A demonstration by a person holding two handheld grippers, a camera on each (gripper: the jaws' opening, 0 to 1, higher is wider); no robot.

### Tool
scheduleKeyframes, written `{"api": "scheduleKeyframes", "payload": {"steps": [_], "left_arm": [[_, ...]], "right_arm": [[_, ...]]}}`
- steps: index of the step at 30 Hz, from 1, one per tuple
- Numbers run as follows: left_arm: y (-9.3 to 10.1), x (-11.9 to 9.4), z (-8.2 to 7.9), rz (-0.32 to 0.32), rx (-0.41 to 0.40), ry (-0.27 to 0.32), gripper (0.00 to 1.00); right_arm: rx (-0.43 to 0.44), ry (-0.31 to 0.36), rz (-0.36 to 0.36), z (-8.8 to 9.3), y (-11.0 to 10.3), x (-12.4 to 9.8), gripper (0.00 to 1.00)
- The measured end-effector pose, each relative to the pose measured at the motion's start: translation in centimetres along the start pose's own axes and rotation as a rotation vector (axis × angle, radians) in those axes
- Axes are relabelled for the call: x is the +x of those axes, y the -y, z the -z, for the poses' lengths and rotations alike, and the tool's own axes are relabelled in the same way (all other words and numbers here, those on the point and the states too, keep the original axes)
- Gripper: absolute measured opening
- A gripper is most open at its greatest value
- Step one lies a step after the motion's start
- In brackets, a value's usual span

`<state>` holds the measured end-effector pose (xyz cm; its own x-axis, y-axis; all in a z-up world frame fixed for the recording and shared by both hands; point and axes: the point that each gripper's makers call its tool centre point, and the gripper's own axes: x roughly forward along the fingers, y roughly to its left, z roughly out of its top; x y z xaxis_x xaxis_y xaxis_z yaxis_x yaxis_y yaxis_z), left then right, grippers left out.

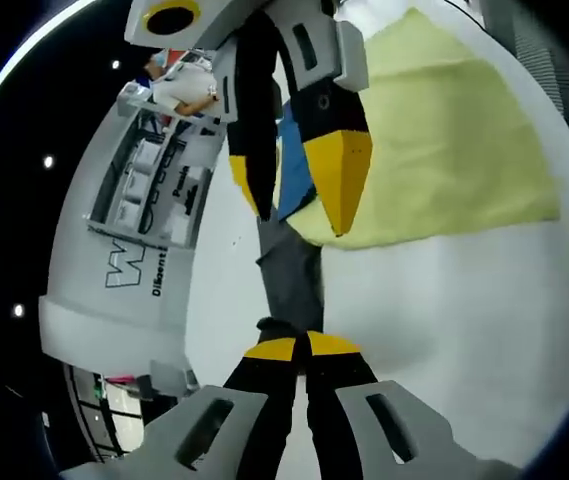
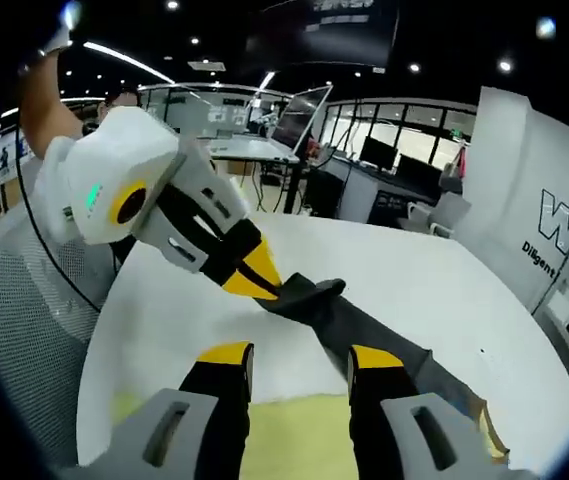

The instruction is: Fold the garment on the visible template until the final outline fits inside the template.

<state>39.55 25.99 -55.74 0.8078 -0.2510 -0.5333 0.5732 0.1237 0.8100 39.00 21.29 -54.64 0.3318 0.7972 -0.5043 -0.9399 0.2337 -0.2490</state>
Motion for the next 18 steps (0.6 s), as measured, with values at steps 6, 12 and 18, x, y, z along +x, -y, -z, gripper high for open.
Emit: {"api": "scheduleKeyframes", "payload": {"steps": [6,12,18], "left_arm": [[2.2,-0.5,-1.9,0.069,0.089,0.061,0.06],[3.2,-0.8,-3.1,0.102,0.118,0.1,0.06],[4.2,-1.2,-3.8,0.129,0.153,0.122,0.06]], "right_arm": [[-0.194,-0.006,-0.006,-0.7,-1.1,0.6,0.32],[-0.454,-0.139,-0.049,1.0,-2.8,1.2,0.33],[-0.492,-0.125,-0.072,0.8,-3.6,1.5,0.25]]}}
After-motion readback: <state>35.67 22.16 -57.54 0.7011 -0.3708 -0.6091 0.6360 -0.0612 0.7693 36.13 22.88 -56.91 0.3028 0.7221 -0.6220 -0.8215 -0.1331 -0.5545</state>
